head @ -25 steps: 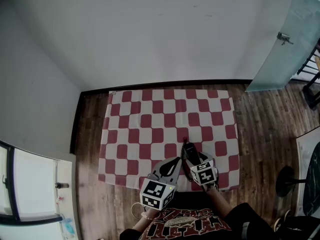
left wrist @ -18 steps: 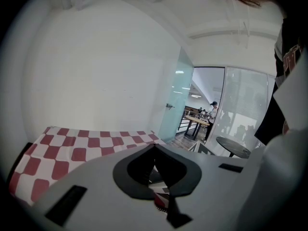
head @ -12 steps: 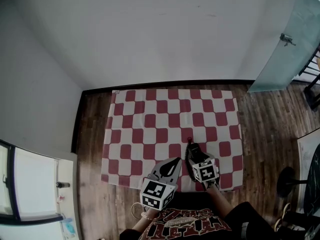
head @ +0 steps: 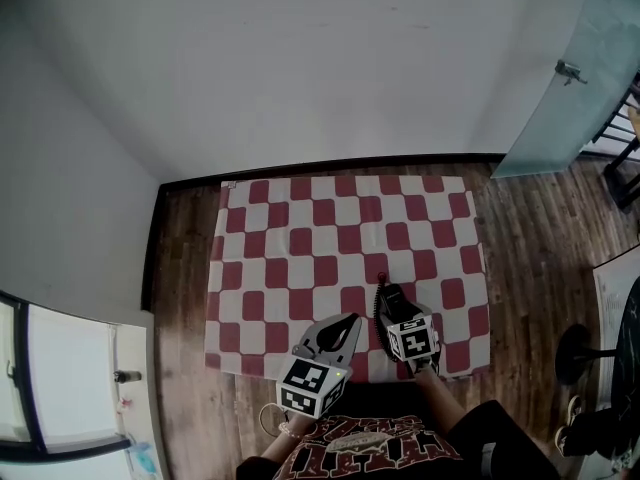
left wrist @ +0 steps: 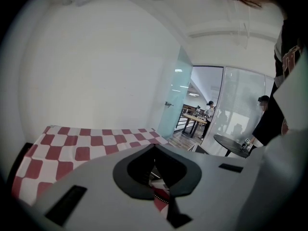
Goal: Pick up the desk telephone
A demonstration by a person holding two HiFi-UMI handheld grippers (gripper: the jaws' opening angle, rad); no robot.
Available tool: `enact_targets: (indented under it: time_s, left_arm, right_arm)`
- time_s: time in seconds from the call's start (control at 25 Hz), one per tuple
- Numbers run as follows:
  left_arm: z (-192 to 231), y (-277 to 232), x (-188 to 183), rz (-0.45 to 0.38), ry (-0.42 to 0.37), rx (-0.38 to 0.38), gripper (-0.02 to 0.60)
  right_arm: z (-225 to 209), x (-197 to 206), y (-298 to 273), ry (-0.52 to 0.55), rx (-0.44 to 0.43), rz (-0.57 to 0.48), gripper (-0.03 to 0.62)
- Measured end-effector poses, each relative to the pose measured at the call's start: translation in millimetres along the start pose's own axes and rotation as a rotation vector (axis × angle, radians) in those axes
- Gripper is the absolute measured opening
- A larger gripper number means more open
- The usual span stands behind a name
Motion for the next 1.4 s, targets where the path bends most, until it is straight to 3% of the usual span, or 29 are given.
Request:
enact_targets:
  time_s: [0.16,0.72,1.0,1.4]
  left_arm:
    - [0,-3,-1,0.007,-0.009,0.025,0.006]
    - [-16,-15,5,0.032,-0.001,0.111,0.006]
    - [-18,-16,9,0.039,-0.004,0.094,0.006]
    - [-26,-23,17,0.049,0.012,0.062,0.006]
  right_arm:
    - [1,8,-8,0.026,-0.005,0.052,0.279]
    - [-2,10,-7,0.043,-0.037,0.051,0.284]
    - [3,10,-5,0.147,-0.076,0.076,0.284]
    - [3,16,2,0.186,-0.134,0.104,0.284]
Point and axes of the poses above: the fingertips, and each gripper's own axes: y backward along the fingers, z to its left, x out of its underside, the point moved 2 cm from there along y, backward along the fingers, and after that the axes turned 3 degrees about -z, right-handed, at the moved point
